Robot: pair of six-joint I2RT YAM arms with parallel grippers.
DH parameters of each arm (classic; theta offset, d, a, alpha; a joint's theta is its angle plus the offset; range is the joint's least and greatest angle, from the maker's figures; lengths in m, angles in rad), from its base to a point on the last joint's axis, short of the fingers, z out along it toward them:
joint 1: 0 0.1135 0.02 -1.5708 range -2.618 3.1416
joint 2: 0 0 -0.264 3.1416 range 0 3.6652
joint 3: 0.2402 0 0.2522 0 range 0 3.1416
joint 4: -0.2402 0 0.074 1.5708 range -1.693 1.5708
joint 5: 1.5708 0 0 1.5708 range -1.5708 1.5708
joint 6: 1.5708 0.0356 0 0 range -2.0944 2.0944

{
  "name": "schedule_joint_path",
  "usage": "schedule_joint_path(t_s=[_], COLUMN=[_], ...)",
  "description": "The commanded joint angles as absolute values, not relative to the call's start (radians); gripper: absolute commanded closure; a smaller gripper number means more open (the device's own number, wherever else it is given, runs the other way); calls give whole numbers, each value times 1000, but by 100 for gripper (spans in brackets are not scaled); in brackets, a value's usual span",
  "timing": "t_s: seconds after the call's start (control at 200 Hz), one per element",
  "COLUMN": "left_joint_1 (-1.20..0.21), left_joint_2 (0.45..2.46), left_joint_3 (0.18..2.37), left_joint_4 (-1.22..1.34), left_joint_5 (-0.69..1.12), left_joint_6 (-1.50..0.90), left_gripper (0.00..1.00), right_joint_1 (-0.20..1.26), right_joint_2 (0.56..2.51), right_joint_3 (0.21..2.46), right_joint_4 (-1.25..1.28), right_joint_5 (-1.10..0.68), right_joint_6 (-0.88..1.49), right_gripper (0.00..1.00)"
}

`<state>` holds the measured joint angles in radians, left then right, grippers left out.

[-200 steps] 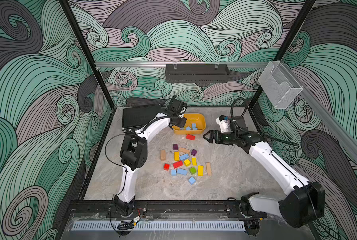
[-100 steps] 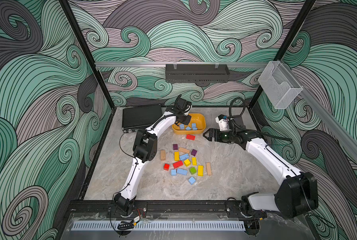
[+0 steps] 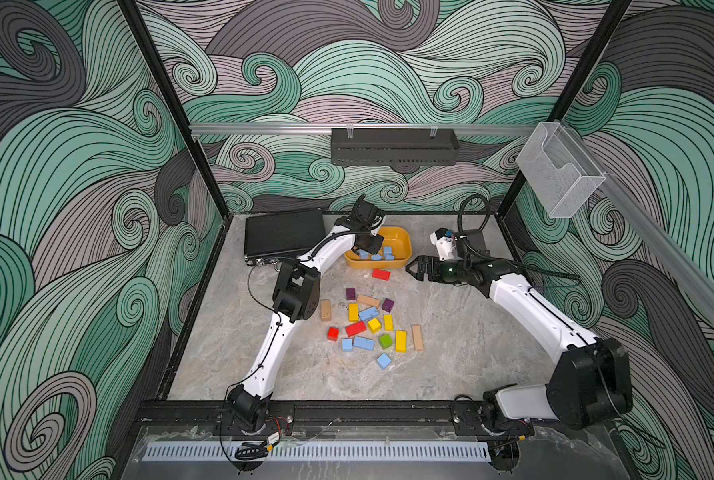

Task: Pick out the blue building blocks
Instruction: Place the building block in the storage box.

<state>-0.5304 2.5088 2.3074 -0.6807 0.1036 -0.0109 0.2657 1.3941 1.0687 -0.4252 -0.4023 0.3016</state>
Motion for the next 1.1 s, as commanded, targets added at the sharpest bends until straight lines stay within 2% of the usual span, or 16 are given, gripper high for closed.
schedule_joint_path(t_s=[0.0, 0.11, 0.405, 0.6, 0.746, 1.096], left_joint_1=[-522, -519, -516, -516, -516, -517], left_joint_2=[2545, 2554, 2555, 2533, 2509, 2351], left_joint_3=[2348, 2347, 2342, 2332, 2324, 2245], left_joint_4=[-707, -713, -737, -740, -741, -716], left_joint_5=[124, 124, 123, 134, 139, 156], left_joint_6=[-20, -25, -35, -52, -58, -95], left_gripper=[96, 93, 73, 53, 44, 24], right_joint_1=[258, 258, 256, 255, 255, 255], right_joint_2=[1402, 1407, 1407, 1396, 1387, 1322], right_joint_3=[1068, 1065, 1059, 1054, 1066, 1064], right_joint_4=[-407, -401, -401, -406, -419, -471], right_joint_5=[-415, -420, -418, -416, -418, -410], right_joint_6=[288, 290, 288, 283, 282, 296], right_gripper=[0, 0, 0, 0, 0, 0])
